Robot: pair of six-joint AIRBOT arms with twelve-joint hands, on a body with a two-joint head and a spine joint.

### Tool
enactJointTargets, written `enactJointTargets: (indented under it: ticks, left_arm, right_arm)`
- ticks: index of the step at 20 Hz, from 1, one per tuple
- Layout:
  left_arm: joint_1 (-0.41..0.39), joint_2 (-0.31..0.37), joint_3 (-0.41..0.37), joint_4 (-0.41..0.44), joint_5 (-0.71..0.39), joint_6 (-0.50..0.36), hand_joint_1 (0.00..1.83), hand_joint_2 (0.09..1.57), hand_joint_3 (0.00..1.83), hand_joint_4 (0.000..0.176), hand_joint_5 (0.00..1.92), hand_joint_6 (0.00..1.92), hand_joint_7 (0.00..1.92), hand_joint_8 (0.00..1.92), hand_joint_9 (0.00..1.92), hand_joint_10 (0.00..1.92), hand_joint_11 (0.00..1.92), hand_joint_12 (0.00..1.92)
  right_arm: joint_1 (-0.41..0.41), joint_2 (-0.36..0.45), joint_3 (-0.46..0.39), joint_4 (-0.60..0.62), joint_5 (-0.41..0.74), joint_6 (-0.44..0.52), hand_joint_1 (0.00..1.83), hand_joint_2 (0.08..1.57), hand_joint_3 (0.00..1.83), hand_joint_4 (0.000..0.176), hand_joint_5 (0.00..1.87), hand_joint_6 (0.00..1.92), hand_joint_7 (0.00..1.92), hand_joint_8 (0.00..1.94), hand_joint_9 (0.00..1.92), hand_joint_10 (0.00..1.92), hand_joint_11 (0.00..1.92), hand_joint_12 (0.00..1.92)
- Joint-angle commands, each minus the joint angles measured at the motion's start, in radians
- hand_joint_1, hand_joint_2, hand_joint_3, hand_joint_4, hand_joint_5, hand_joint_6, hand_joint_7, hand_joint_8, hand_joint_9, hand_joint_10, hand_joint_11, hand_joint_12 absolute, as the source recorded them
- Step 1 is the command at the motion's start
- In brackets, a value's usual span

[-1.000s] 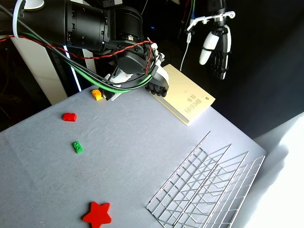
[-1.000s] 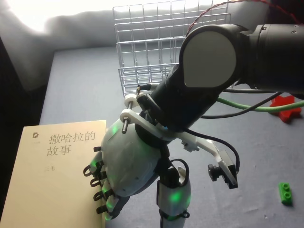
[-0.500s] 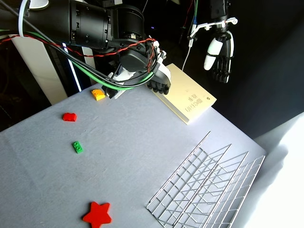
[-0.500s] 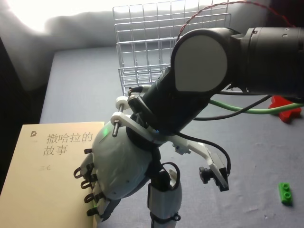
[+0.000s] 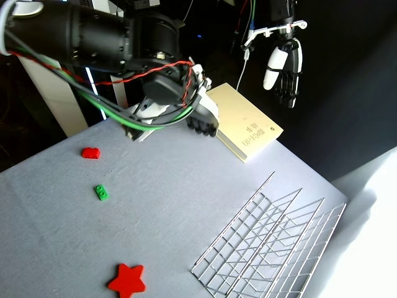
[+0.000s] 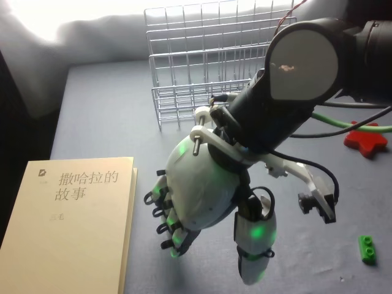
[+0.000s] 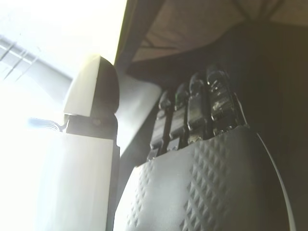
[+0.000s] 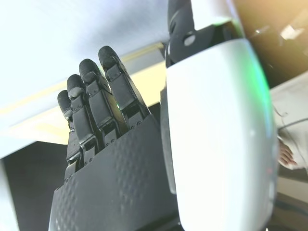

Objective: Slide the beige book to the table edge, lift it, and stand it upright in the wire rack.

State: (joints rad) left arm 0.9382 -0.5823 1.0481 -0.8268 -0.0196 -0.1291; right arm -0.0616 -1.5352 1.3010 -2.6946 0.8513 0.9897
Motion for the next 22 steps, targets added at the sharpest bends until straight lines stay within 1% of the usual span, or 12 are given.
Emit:
enactJointTargets:
  ticks: [1,2,5,6,7,10,12,13,16,17,18,22]
  left_arm:
    - [-0.001,0.005,0.007,-0.006,-0.060,-0.003,1.32,1.18,0.00,0.000,0.10,0.00,0.06,0.00,0.06,0.00,0.00,0.09]
    - [-0.002,0.002,0.009,-0.006,-0.060,-0.003,1.31,1.19,0.00,0.000,0.10,0.00,0.07,0.00,0.08,0.00,0.00,0.10]
    - [-0.003,0.000,0.007,-0.007,-0.060,-0.007,1.30,1.19,0.00,0.000,0.10,0.00,0.07,0.00,0.07,0.00,0.00,0.11]
    - [-0.003,-0.001,0.007,-0.007,-0.060,-0.010,1.32,1.18,0.00,0.000,0.08,0.00,0.04,0.00,0.05,0.00,0.00,0.07]
    - [-0.003,-0.003,0.007,-0.007,-0.060,-0.010,1.35,1.15,0.00,0.000,0.13,0.00,0.08,0.00,0.09,0.00,0.00,0.15]
    - [-0.003,-0.009,0.006,-0.007,-0.060,-0.010,1.33,1.15,0.00,0.000,0.15,0.00,0.09,0.00,0.09,0.00,0.00,0.20]
    - [-0.003,-0.011,0.006,-0.007,-0.060,-0.010,1.32,1.16,0.01,0.000,0.14,0.00,0.09,0.00,0.11,0.00,0.00,0.23]
    - [-0.003,-0.011,0.007,-0.006,-0.060,-0.010,1.31,1.16,0.00,0.000,0.14,0.00,0.08,0.00,0.10,0.00,0.00,0.20]
    - [-0.003,-0.012,0.009,-0.006,-0.060,-0.006,1.30,1.17,0.01,0.000,0.16,0.00,0.07,0.00,0.08,0.00,0.00,0.11]
    - [-0.002,-0.012,0.009,-0.006,-0.060,-0.006,1.31,1.16,0.00,0.000,0.18,0.00,0.09,0.00,0.09,0.00,0.00,0.15]
    - [-0.002,-0.012,0.010,-0.006,-0.060,-0.005,1.33,1.16,0.00,0.000,0.19,0.00,0.09,0.00,0.09,0.00,0.00,0.16]
    - [-0.001,-0.012,0.012,-0.006,-0.068,0.006,1.30,1.17,0.00,0.000,0.14,0.00,0.08,0.00,0.08,0.00,0.00,0.14]
  right_arm:
    - [0.002,0.000,0.000,0.028,-0.045,-0.010,0.18,1.00,0.00,0.000,0.30,0.01,0.31,0.00,0.30,0.01,0.00,0.67]
    - [0.000,-0.002,0.003,0.027,-0.064,-0.019,0.19,1.01,0.00,0.000,0.27,0.00,0.28,0.00,0.27,0.00,0.00,0.62]
    - [-0.006,-0.023,0.018,0.026,-0.095,-0.020,0.20,1.00,0.00,0.000,0.27,0.00,0.28,0.00,0.27,0.00,0.00,0.65]
    - [-0.006,-0.029,0.023,0.026,-0.100,-0.020,0.21,1.00,0.00,0.000,0.27,0.00,0.28,0.00,0.27,0.00,0.00,0.63]
    - [-0.006,-0.038,0.028,0.026,-0.106,-0.020,0.21,1.00,0.00,0.000,0.27,0.00,0.28,0.00,0.27,0.00,0.00,0.63]
    - [-0.010,-0.067,0.045,0.026,-0.125,-0.020,0.23,0.99,0.00,0.000,0.28,0.00,0.28,0.00,0.27,0.00,0.00,0.66]
    - [-0.014,-0.082,0.057,0.026,-0.130,-0.023,0.20,0.99,0.00,0.000,0.27,0.00,0.28,0.00,0.27,0.00,0.00,0.70]
    - [-0.015,-0.092,0.064,0.026,-0.129,-0.027,0.21,1.00,0.00,0.000,0.26,0.00,0.27,0.00,0.26,0.00,0.00,0.65]
    - [-0.015,-0.111,0.074,0.026,-0.135,-0.031,0.20,1.00,0.00,0.000,0.25,0.00,0.26,0.00,0.24,0.00,0.00,0.64]
    - [-0.016,-0.114,0.074,0.026,-0.141,-0.030,0.20,1.01,0.00,0.000,0.25,0.00,0.26,0.00,0.24,0.00,0.00,0.62]
    - [-0.016,-0.119,0.074,0.026,-0.150,-0.031,0.20,1.00,0.00,0.000,0.28,0.01,0.29,0.01,0.27,0.01,0.00,0.65]
    - [-0.016,-0.138,0.092,0.026,-0.159,-0.035,0.21,1.00,0.00,0.000,0.27,0.00,0.28,0.00,0.26,0.00,0.00,0.63]
